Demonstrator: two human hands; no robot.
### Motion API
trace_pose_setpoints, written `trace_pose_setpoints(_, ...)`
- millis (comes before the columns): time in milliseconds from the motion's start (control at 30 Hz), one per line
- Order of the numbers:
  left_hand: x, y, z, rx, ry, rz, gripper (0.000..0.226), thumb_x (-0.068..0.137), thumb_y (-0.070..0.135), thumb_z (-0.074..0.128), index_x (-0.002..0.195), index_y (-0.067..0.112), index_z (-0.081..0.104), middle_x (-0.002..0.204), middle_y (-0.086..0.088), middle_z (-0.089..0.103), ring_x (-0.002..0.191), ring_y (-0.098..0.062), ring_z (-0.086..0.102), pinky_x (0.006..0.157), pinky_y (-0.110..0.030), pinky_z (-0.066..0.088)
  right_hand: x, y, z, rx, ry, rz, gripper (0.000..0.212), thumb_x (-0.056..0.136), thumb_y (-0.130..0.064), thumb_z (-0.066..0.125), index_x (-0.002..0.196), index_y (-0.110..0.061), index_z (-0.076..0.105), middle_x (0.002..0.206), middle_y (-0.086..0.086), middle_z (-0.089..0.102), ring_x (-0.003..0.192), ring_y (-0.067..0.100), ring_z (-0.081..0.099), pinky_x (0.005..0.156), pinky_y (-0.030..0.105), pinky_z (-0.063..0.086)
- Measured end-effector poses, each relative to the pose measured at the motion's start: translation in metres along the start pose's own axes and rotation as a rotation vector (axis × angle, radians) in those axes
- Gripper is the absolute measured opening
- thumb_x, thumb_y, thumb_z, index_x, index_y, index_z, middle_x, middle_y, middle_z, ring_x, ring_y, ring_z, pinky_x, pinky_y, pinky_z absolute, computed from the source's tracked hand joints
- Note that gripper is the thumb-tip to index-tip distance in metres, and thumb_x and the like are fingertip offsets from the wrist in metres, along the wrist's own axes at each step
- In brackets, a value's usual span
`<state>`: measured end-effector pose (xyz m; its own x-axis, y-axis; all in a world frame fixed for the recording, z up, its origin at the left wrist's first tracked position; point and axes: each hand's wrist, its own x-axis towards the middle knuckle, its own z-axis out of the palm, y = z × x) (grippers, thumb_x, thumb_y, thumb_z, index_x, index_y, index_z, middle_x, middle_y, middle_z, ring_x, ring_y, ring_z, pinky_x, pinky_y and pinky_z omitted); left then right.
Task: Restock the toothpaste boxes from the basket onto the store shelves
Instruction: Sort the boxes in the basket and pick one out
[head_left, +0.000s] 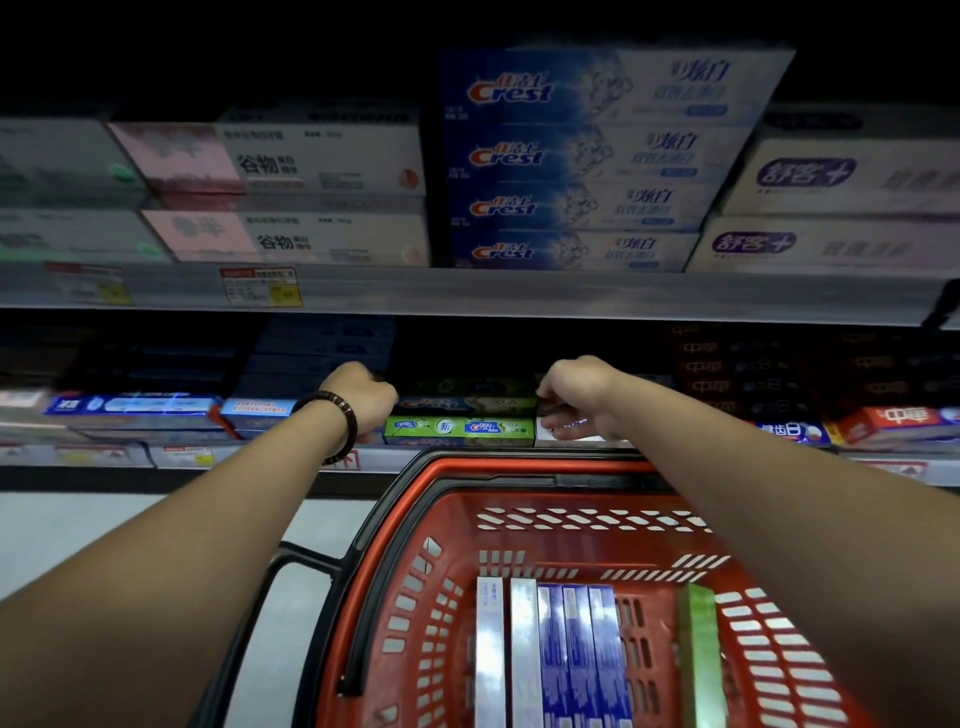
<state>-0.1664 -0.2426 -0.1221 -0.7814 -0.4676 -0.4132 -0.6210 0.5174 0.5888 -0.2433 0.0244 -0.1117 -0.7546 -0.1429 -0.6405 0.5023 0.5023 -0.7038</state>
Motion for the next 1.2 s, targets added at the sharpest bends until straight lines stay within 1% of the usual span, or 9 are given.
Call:
trace_pose_setpoints(167,-0.005,0.005,-0.005,-0.052,0.004,-0.02,0.02,0.095,0.016,0.061,0.094,-0.002,0.071,0.078,-0.017,0.067,0.07,-0.029,0.065,0.069,-0.042,0.061,-0.002,-0.003,-0.006,-0.01,0.045,-0.027,0.007,0.101,-0.014,0.057,0.095,-0.01,0.06,0.098,0.014,0.064,0.085,0.028,0.065,0.084,0.043,0.063)
trace_pose_setpoints(300,-0.014,0.013,-0.008,-0.065,-0.003,-0.027,0.014,0.098,0.012,0.058,0.09,0.006,0.067,0.083,-0.017,0.068,0.067,-0.027,0.064,0.049,-0.029,0.055,-0.007,-0.002,-0.01,-0.017,0.079,-0.058,0.012,0.101,-0.014,0.059,0.107,-0.005,0.063,0.112,0.02,0.068,0.086,0.029,0.067,0.075,0.04,0.063)
trace_pose_setpoints(400,-0.024,0.018,-0.009,-0.09,-0.007,-0.025,0.019,0.099,0.012,0.057,0.082,0.017,0.059,0.087,-0.017,0.069,0.075,-0.027,0.065,0.057,-0.032,0.057,-0.015,-0.002,-0.015,-0.031,0.082,-0.083,0.017,0.101,-0.012,0.058,0.112,-0.002,0.066,0.116,0.02,0.072,0.085,0.027,0.066,0.071,0.038,0.06)
trace_pose_setpoints(533,-0.033,0.025,-0.009,-0.135,-0.033,-0.029,0.012,0.099,0.01,0.058,0.09,0.017,0.054,0.091,-0.016,0.068,0.082,-0.027,0.066,0.068,-0.038,0.06,-0.027,-0.002,-0.021,-0.011,0.079,-0.091,0.013,0.101,-0.01,0.055,0.097,-0.007,0.067,0.103,0.015,0.074,0.081,0.026,0.061,0.068,0.036,0.054)
trace_pose_setpoints(633,-0.039,0.03,-0.011,-0.169,-0.053,-0.048,0.013,0.098,0.009,0.059,0.111,0.007,0.063,0.092,-0.015,0.067,0.073,-0.023,0.065,0.056,-0.031,0.056,-0.039,-0.003,-0.025,0.008,0.064,-0.105,0.01,0.099,-0.008,0.054,0.098,-0.01,0.064,0.09,0.013,0.067,0.08,0.026,0.054,0.064,0.032,0.048)
trace_pose_setpoints(767,-0.05,0.041,-0.016,-0.186,-0.07,-0.033,0.019,0.095,0.008,0.059,0.11,0.007,0.071,0.095,-0.018,0.073,0.067,-0.023,0.062,0.048,-0.026,0.045,-0.058,-0.008,-0.033,0.045,0.045,-0.15,0.015,0.098,0.0,0.049,0.1,-0.012,0.058,0.084,0.014,0.053,0.067,0.021,0.043,0.059,0.028,0.037)
trace_pose_setpoints(933,-0.074,0.06,-0.022,-0.215,-0.084,0.015,0.019,0.098,0.007,0.054,0.107,0.015,0.07,0.098,-0.01,0.073,0.061,-0.018,0.058,0.049,-0.027,0.04,-0.083,-0.014,-0.042,0.131,0.0,-0.186,0.033,0.097,0.007,0.044,0.075,-0.018,0.04,0.07,0.006,0.033,0.06,0.017,0.027,0.061,0.035,0.017)
trace_pose_setpoints(1067,-0.098,0.071,-0.024,-0.242,-0.096,0.054,0.016,0.102,0.013,0.053,0.103,0.019,0.068,0.097,-0.005,0.074,0.061,-0.017,0.056,0.05,-0.026,0.039,-0.106,-0.012,-0.052,0.144,0.064,-0.253,0.015,0.099,0.002,0.053,0.093,-0.009,0.061,0.073,0.008,0.052,0.059,0.016,0.042,0.053,0.028,0.028)
trace_pose_setpoints(1200,-0.125,0.079,-0.025,-0.227,-0.114,0.12,0.015,0.101,0.012,0.054,0.102,0.017,0.068,0.094,-0.005,0.074,0.059,-0.016,0.057,0.049,-0.026,0.038,-0.133,-0.007,-0.063,0.15,0.104,-0.295,0.011,0.098,-0.001,0.056,0.1,-0.007,0.066,0.074,0.007,0.061,0.059,0.015,0.05,0.052,0.024,0.037)
